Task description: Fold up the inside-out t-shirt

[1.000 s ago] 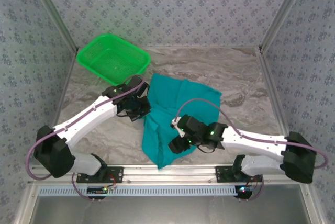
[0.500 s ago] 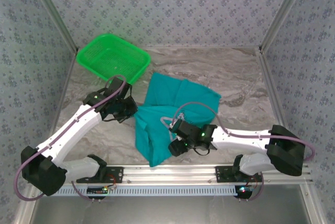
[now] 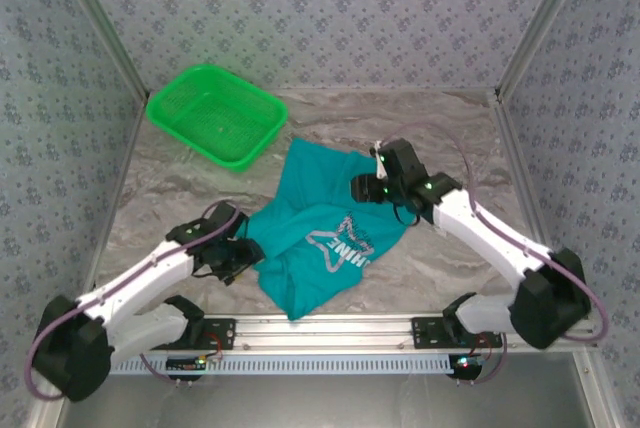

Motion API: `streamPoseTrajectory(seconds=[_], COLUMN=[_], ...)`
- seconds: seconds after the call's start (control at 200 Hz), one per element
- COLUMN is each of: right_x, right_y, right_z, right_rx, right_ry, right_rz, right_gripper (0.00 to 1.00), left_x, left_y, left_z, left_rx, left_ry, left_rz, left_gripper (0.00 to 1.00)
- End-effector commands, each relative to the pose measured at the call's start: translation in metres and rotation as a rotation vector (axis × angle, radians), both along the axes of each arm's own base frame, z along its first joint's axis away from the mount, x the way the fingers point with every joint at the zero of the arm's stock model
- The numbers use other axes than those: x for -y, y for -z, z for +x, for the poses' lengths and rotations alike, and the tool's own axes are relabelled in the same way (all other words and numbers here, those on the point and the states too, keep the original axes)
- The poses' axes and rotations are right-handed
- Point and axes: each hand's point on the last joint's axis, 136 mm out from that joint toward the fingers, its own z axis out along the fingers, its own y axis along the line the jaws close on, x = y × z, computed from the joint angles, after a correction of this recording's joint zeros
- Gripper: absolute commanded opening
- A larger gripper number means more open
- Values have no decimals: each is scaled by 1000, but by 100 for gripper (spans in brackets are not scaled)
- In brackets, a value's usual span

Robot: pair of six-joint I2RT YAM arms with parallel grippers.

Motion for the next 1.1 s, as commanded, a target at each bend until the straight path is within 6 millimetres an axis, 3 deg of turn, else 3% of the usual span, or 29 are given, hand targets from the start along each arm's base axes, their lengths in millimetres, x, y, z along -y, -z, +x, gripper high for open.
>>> streamPoseTrajectory(seconds=[0.0, 0.03, 0.045, 0.165, 0.345, 0.48, 0.55, 0.625, 0.745, 0.835, 1.094], right_x=[-10, -13, -17, -27, -43, -51, -50, -43, -18, -10, -14], right_y=[12, 17, 9, 21, 34, 39, 41, 45, 56, 67, 92], right_z=[15, 19, 27, 50, 76, 87, 95, 105, 113, 114, 133], right_rx=[-50, -63, -46, -64, -91, -105, -106, -121, -173, -207, -249], right_ry=[-73, -78, -78, -69, -63, -68, -49, 18, 175, 231, 299], right_rz=[-75, -87, -80, -102, -97, -102, -111, -126, -203, -230, -218], right_gripper=[64, 64, 64, 64, 64, 64, 64, 64, 65, 65, 58], left_x=[-14, -14, -16, -25, -20, -14, -7, -4, -15, -16, -4], left_y=[-3, -6, -6, -13, -27, -12, 0, 10, 16, 24, 32], left_z=[5, 14, 16, 40, 71, 82, 87, 88, 86, 82, 87], left_rx=[63, 108, 120, 191, 196, 122, 93, 75, 78, 72, 32], left_ry=[-84, -96, -107, -152, -33, -32, -60, -74, -45, -22, 60], left_rz=[-59, -97, -108, -186, -153, -159, -201, -198, -92, -75, -110], left_gripper=[89, 92, 92, 90, 91, 90, 84, 71, 55, 45, 40])
